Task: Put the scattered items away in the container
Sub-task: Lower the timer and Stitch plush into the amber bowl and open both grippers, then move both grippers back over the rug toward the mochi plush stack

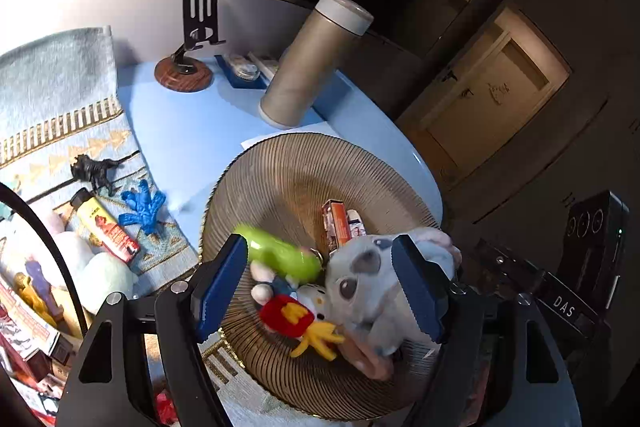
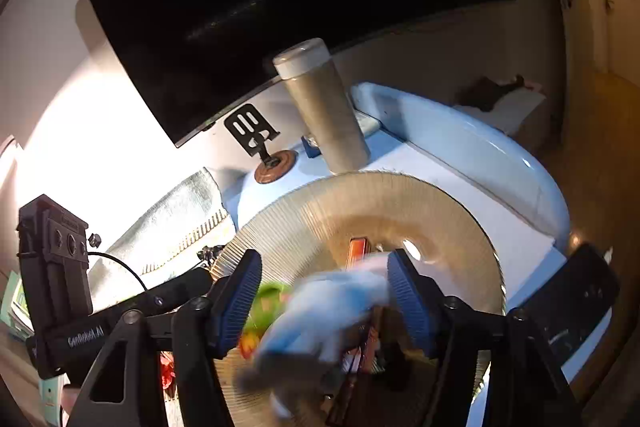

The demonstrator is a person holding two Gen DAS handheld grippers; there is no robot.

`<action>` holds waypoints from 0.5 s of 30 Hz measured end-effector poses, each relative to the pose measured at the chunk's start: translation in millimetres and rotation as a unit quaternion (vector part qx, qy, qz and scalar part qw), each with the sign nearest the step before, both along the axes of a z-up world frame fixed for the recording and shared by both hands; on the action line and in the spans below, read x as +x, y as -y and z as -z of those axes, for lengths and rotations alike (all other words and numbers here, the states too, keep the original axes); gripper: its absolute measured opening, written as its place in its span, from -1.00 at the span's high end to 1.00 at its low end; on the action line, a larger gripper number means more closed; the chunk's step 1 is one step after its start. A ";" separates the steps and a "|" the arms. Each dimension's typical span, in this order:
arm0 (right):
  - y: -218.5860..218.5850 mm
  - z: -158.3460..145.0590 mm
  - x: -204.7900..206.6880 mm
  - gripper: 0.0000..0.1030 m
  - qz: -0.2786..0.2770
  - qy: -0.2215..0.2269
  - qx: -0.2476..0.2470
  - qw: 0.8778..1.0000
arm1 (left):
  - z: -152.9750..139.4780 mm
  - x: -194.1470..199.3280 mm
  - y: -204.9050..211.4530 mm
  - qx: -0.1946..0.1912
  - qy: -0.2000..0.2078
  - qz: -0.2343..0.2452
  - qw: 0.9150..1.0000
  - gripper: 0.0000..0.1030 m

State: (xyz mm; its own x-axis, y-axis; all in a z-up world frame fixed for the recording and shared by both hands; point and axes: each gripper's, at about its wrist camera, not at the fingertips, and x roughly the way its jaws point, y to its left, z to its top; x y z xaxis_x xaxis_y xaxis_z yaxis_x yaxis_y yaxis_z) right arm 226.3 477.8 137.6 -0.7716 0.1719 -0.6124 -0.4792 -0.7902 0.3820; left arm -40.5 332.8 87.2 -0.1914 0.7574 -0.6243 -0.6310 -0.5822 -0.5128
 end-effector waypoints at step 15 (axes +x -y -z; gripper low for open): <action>79.1 -21.1 36.5 -0.47 -0.075 -0.025 0.032 0.996 | -29.6 56.7 103.2 0.015 -0.045 -0.046 0.998 -0.45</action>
State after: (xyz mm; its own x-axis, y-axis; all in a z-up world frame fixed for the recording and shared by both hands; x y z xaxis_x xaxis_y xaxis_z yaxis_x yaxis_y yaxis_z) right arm 262.8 398.7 158.7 -0.8214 0.0905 -0.5632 -0.3355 -0.8752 0.3486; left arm 16.2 229.5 116.8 -0.3143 0.7530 -0.5782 -0.6203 -0.6239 -0.4753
